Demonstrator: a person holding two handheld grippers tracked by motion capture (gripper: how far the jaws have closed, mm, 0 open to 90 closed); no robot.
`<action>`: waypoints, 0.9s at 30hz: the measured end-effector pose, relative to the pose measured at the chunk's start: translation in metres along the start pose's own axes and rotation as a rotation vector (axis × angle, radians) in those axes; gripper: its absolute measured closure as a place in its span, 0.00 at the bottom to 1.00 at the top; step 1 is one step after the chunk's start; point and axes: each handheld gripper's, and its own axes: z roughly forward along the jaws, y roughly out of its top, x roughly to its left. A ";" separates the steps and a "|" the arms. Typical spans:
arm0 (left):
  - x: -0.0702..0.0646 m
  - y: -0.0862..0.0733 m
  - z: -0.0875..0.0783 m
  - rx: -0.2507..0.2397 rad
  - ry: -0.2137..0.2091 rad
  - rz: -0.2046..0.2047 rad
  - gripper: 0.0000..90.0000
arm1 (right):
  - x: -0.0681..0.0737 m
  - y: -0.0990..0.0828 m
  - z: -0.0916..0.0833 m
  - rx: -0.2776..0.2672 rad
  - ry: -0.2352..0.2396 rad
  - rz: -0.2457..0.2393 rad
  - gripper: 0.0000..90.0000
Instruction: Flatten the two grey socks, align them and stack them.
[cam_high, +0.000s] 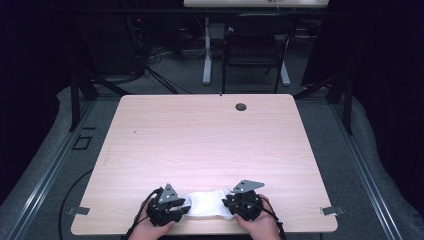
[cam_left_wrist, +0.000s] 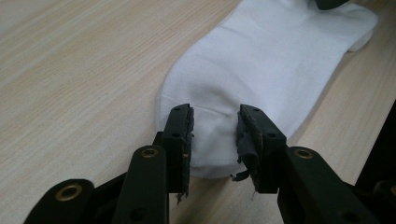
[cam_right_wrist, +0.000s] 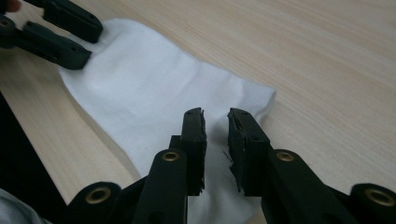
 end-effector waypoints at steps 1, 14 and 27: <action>0.000 0.000 0.000 0.001 0.001 0.003 0.72 | -0.002 -0.001 0.002 0.003 -0.003 0.008 0.85; 0.000 0.000 0.000 0.000 0.003 0.003 0.72 | -0.010 -0.006 0.003 0.013 -0.012 0.038 0.91; 0.019 0.008 0.006 -0.007 0.012 -0.051 0.70 | -0.016 0.014 0.015 0.041 -0.037 0.026 0.88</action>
